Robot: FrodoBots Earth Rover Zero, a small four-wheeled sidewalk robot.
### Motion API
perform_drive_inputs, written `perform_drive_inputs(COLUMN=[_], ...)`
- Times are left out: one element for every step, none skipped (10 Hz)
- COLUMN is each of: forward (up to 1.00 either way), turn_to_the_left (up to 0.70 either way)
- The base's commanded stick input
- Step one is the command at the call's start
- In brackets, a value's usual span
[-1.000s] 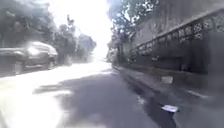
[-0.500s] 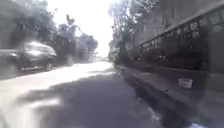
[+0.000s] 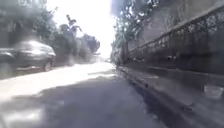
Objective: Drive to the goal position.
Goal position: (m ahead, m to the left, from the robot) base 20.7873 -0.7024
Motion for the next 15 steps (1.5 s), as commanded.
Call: perform_drive_inputs(forward=[1.00,1.00,1.00,1.00,1.00,1.00,1.00,1.00,1.00,1.00,1.00,1.00,1.00,1.00,1.00], turn_to_the_left=[0.00,0.00,0.00,0.00,0.00,0.00,0.00,0.00,0.00,0.00,0.00,-0.17,-0.40,-0.40,-0.25])
